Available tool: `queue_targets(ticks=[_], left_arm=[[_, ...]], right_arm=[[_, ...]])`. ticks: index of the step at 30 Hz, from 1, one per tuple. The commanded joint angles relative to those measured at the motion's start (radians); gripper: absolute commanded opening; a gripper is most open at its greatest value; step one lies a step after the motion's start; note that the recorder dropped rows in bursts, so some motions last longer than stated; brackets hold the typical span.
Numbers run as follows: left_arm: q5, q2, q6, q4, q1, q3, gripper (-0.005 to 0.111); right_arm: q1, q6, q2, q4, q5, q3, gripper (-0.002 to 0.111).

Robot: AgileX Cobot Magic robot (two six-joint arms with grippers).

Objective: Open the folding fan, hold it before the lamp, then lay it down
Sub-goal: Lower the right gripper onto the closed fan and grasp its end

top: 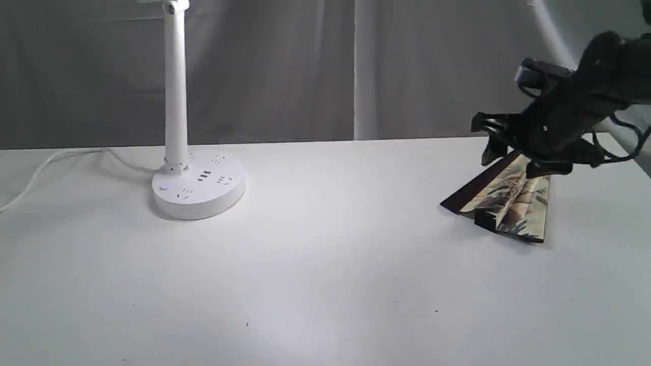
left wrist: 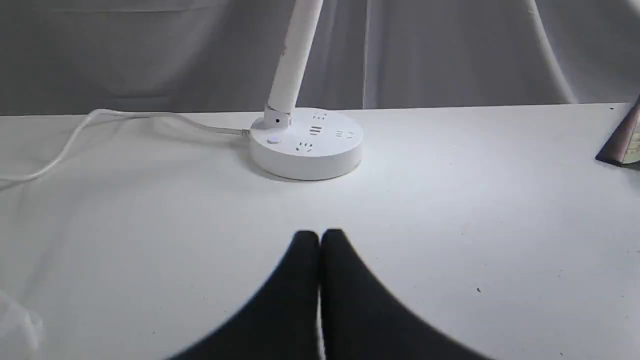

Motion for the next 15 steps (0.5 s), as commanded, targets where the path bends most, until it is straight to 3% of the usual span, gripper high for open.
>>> queue_targets(ticks=[1,15], left_arm=[[-0.002,-0.004,-0.001,0.001,-0.005,0.003,0.0],[-0.002,-0.004,-0.001,0.001,-0.005,0.003,0.0]], right_arm=[[0.001,0.083,0.045,-0.059,0.009,-0.027,0.06],[0.001,0.126,0.107,-0.059,-0.018,-0.028,0.057]])
